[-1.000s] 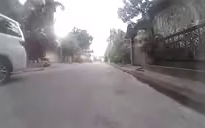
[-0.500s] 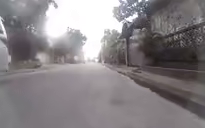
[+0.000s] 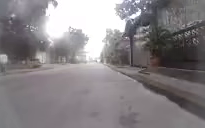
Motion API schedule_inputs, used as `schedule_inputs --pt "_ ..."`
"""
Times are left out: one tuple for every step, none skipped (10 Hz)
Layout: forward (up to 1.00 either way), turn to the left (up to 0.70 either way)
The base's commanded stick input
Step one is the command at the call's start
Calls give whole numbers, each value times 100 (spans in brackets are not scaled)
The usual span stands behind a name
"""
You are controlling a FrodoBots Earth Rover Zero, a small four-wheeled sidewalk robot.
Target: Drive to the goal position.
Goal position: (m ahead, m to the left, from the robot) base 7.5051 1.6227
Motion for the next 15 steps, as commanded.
schedule_inputs --pt "100 0" --pt "100 -8" --pt "100 -18" --pt "100 -27" --pt "100 -36" --pt "100 -22" --pt "100 0" --pt "100 0" --pt "100 0" --pt "100 0" --pt "100 0" --pt "100 0" --pt "100 0" --pt "100 0" --pt "100 0"
